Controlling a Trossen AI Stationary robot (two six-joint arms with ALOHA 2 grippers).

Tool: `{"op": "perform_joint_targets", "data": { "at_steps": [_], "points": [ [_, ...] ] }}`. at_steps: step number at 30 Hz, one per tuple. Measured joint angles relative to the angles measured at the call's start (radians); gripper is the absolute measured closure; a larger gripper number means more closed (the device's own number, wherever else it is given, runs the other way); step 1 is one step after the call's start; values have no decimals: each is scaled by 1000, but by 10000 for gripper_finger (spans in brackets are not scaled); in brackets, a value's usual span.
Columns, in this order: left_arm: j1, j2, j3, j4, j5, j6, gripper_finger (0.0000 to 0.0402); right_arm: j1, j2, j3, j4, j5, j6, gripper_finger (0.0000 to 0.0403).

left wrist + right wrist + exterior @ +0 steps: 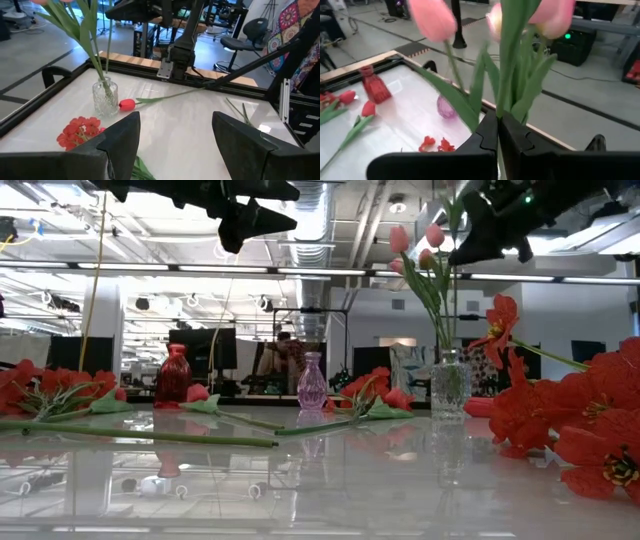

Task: Sort flowers into vase by color
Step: Put the top pink tulip into the transparent vase

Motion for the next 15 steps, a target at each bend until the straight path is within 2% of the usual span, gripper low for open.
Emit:
{"op": "perform_joint_targets", "data": {
  "at_steps": [11, 15],
  "points": [
    [0, 0, 0, 0, 18, -10, 166, -17, 1, -45, 42, -2, 28, 370],
    [0, 0, 0, 0, 17, -8, 166, -17, 1, -46, 67, -31, 30, 371]
  ]
}}
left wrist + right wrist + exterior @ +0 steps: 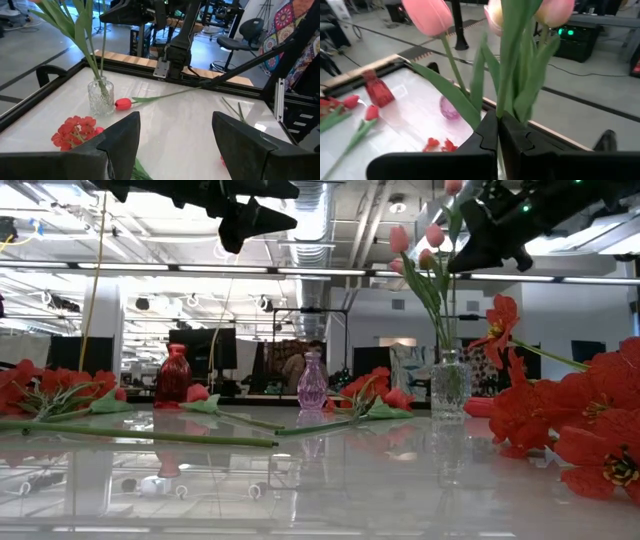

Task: Sort flowers into vase by color
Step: Put the top pink tulip into the transparent vase

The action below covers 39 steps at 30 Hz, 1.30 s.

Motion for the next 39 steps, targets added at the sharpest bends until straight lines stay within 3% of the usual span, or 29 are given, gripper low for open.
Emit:
{"op": "perform_joint_targets", "data": {
  "at_steps": [39],
  "points": [
    [0, 0, 0, 0, 0, -2, 166, -39, -2, 0, 3, -45, -14, 370]
  ]
}}
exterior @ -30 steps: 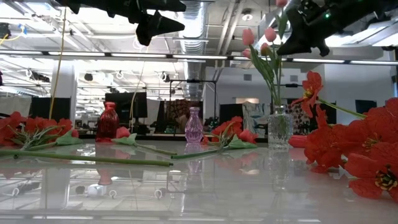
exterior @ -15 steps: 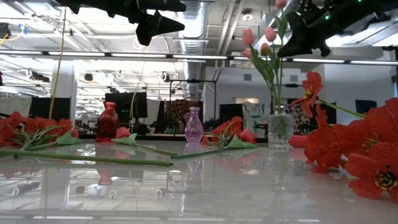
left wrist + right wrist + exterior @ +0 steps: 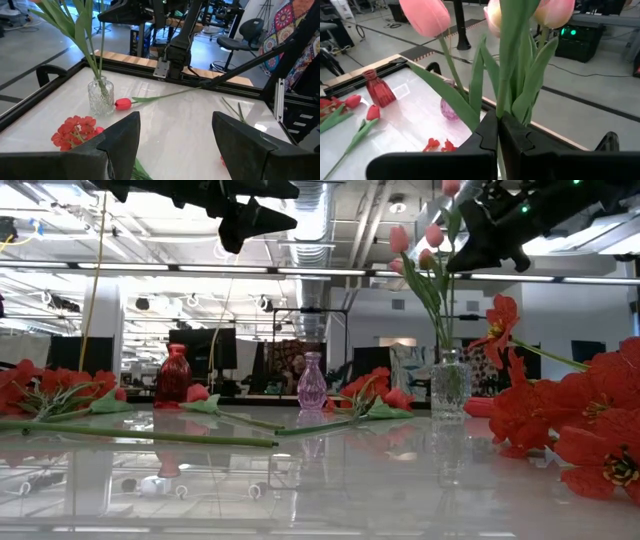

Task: Sort flowers into vase by color
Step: Put the top pink tulip into the transparent vase

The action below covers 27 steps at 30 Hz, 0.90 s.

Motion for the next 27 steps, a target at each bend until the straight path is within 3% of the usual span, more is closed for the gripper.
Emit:
{"op": "perform_joint_targets", "data": {
  "at_steps": [18, 27],
  "points": [
    [0, 0, 0, 0, 0, -5, 166, 0, 118, 0, -35, 25, 78, 369],
    [-34, 0, 0, 0, 0, -16, 166, -19, 119, -152, 207, 29, 135, 371]
  ]
}}
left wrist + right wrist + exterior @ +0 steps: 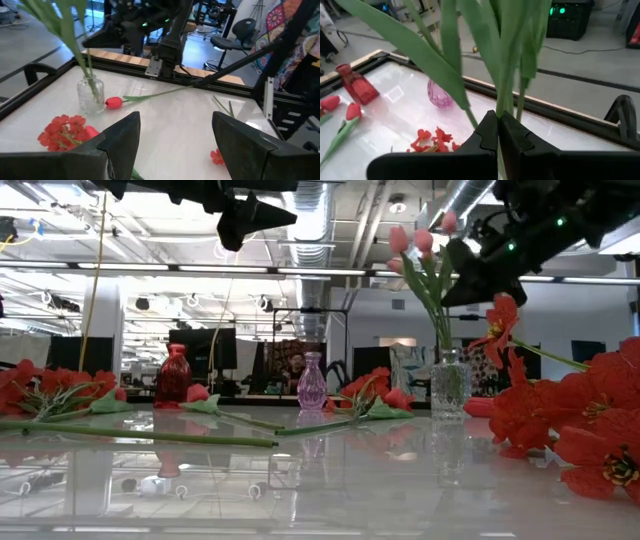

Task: Sort flowers into vase by color
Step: Put the top pink tulip into the transparent vase

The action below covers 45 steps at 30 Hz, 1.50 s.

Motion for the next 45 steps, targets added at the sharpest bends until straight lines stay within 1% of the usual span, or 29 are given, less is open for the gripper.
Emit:
{"op": "perform_joint_targets", "data": {
  "at_steps": [5, 15, 25, 30, 32, 35, 37, 39, 42, 45],
  "points": [
    [-16, 0, 0, 0, -28, 8, 166, -13, 3, -44, 32, 2, 16, 371],
    [-17, 0, 0, 1, -30, 8, 166, -18, 3, -88, 39, -1, 18, 368],
    [-17, 0, 0, 31, -31, 26, 166, -18, 3, -88, 33, -5, 7, 351],
    [-17, 0, -5, 41, -31, 35, 166, -18, 3, -88, 34, -6, 7, 335],
    [-17, 0, -42, 116, -31, 38, 166, -18, 3, -88, 34, -6, 7, 324],
    [-17, 0, -150, 325, -30, 29, 166, -18, -1, -87, 35, -9, 6, 301],
    [-9, 0, -227, 446, -27, 3, 166, -18, -6, -83, 36, -19, 4, 281],
    [1, 0, -294, 528, -27, -46, 166, -18, -6, -72, 36, -37, -16, 258],
    [17, 0, -357, 587, -22, -96, 166, -18, -6, -46, 9, -61, -35, 222],
    [29, 0, -381, 587, 5, -117, 166, -18, -6, -9, -61, -70, -36, 190]
  ]
}}
